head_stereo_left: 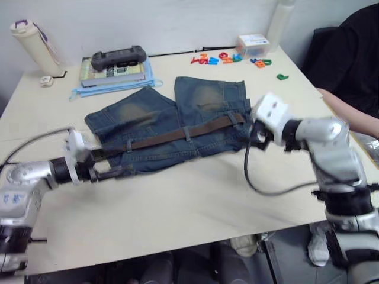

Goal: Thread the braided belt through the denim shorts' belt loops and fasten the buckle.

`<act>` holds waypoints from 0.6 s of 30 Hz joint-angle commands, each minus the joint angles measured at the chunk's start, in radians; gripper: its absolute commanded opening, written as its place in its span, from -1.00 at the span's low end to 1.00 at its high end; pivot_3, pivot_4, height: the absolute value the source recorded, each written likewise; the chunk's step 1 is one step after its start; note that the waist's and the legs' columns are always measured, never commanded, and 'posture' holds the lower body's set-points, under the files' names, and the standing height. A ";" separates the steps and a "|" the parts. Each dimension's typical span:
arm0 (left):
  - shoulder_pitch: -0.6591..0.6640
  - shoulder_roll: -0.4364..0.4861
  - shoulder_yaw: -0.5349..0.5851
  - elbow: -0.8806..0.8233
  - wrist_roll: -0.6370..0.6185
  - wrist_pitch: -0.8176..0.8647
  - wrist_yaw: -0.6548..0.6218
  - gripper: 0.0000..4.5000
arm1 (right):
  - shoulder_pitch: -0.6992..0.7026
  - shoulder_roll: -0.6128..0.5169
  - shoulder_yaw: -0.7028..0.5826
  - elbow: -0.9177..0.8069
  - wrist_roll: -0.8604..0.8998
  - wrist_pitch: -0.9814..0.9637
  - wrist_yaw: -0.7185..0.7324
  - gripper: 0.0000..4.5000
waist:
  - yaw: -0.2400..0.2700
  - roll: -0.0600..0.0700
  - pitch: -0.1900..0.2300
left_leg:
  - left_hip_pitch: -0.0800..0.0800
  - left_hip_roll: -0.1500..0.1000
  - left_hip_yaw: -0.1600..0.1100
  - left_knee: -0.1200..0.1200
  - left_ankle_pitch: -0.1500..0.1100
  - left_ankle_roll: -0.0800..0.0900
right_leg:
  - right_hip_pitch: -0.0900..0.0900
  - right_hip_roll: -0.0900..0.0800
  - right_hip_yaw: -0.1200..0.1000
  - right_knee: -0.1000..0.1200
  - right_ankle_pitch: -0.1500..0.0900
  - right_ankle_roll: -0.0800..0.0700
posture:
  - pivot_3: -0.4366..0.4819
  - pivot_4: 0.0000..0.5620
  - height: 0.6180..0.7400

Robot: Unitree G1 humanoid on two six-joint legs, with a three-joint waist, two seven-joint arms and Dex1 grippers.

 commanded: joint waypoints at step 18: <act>-0.404 -0.171 -0.002 0.714 0.147 0.207 -0.095 0.58 | -0.489 0.166 -0.126 1.281 0.140 -0.183 0.008 0.94 | -0.061 0.000 -0.001 | -0.012 -0.009 0.006 0.004 0.000 0.004 | -0.016 -0.020 -0.041 0.010 0.000 -0.002 | -0.05 -0.47 0.58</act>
